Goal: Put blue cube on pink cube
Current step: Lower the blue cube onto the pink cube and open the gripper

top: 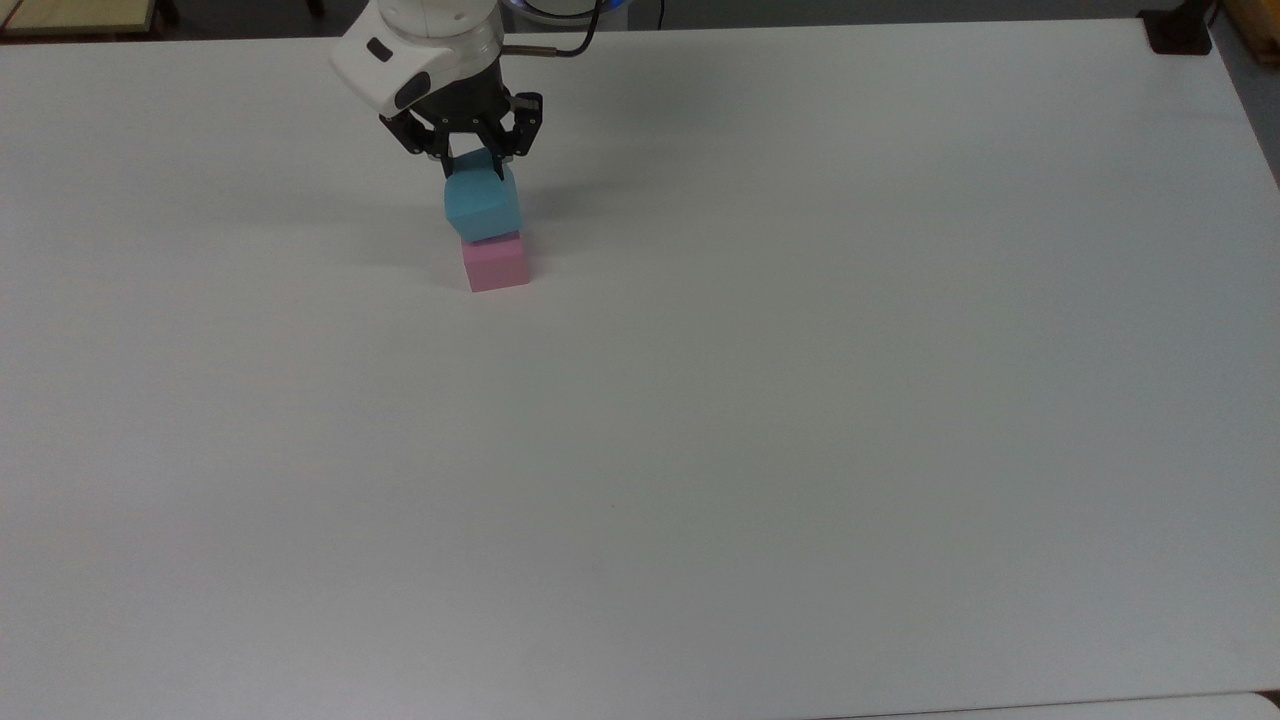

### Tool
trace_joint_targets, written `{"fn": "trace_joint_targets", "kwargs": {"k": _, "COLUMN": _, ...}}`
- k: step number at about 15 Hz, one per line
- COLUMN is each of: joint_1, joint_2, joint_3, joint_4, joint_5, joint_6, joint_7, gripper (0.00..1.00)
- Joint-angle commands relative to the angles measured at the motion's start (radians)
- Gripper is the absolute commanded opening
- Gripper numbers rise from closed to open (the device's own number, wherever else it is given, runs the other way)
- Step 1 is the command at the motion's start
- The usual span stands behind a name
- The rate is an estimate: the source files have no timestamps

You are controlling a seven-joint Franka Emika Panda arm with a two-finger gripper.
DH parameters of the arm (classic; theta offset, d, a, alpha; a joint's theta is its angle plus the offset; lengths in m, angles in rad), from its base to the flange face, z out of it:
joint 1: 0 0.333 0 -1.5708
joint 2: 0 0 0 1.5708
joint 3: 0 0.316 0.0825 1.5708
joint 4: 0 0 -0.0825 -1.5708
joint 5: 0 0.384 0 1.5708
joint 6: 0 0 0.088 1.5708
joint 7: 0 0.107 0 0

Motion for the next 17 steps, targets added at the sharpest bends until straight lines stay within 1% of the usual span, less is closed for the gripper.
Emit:
{"fn": "trace_joint_targets", "kwargs": {"k": 1, "joint_1": 0.015, "joint_2": 0.000, "joint_3": -0.003, "joint_4": -0.015, "joint_5": -0.022, "joint_6": 0.025, "joint_7": 0.034, "gripper": 0.45}}
{"fn": "trace_joint_targets", "kwargs": {"k": 3, "joint_1": 0.015, "joint_2": 0.009, "joint_3": -0.003, "joint_4": -0.012, "joint_5": -0.027, "joint_6": 0.026, "joint_7": 0.034, "gripper": 0.47}}
{"fn": "trace_joint_targets", "kwargs": {"k": 4, "joint_1": 0.015, "joint_2": 0.009, "joint_3": -0.003, "joint_4": -0.011, "joint_5": -0.030, "joint_6": 0.026, "joint_7": 0.036, "gripper": 0.57}}
{"fn": "trace_joint_targets", "kwargs": {"k": 5, "joint_1": 0.015, "joint_2": 0.011, "joint_3": -0.003, "joint_4": -0.009, "joint_5": -0.034, "joint_6": 0.028, "joint_7": 0.040, "gripper": 0.62}}
{"fn": "trace_joint_targets", "kwargs": {"k": 6, "joint_1": 0.015, "joint_2": 0.011, "joint_3": -0.003, "joint_4": -0.009, "joint_5": -0.039, "joint_6": 0.028, "joint_7": 0.046, "gripper": 0.70}}
{"fn": "trace_joint_targets", "kwargs": {"k": 8, "joint_1": 0.015, "joint_2": 0.011, "joint_3": -0.003, "joint_4": -0.009, "joint_5": -0.048, "joint_6": 0.028, "joint_7": 0.052, "gripper": 0.73}}
{"fn": "trace_joint_targets", "kwargs": {"k": 10, "joint_1": 0.015, "joint_2": 0.012, "joint_3": -0.003, "joint_4": -0.008, "joint_5": -0.048, "joint_6": 0.028, "joint_7": 0.060, "gripper": 0.82}}
{"fn": "trace_joint_targets", "kwargs": {"k": 12, "joint_1": 0.015, "joint_2": 0.011, "joint_3": -0.003, "joint_4": -0.006, "joint_5": -0.048, "joint_6": 0.028, "joint_7": 0.060, "gripper": 0.83}}
{"fn": "trace_joint_targets", "kwargs": {"k": 14, "joint_1": 0.013, "joint_2": 0.009, "joint_3": -0.003, "joint_4": -0.001, "joint_5": -0.048, "joint_6": 0.026, "joint_7": 0.060, "gripper": 0.92}}
{"fn": "trace_joint_targets", "kwargs": {"k": 15, "joint_1": 0.010, "joint_2": 0.009, "joint_3": -0.003, "joint_4": 0.012, "joint_5": -0.048, "joint_6": 0.020, "joint_7": 0.062, "gripper": 0.98}}
{"fn": "trace_joint_targets", "kwargs": {"k": 16, "joint_1": 0.007, "joint_2": 0.008, "joint_3": -0.003, "joint_4": 0.017, "joint_5": -0.048, "joint_6": 0.016, "joint_7": 0.063, "gripper": 1.00}}
{"fn": "trace_joint_targets", "kwargs": {"k": 17, "joint_1": 0.004, "joint_2": 0.003, "joint_3": -0.003, "joint_4": 0.023, "joint_5": -0.047, "joint_6": 0.013, "joint_7": 0.074, "gripper": 1.00}}
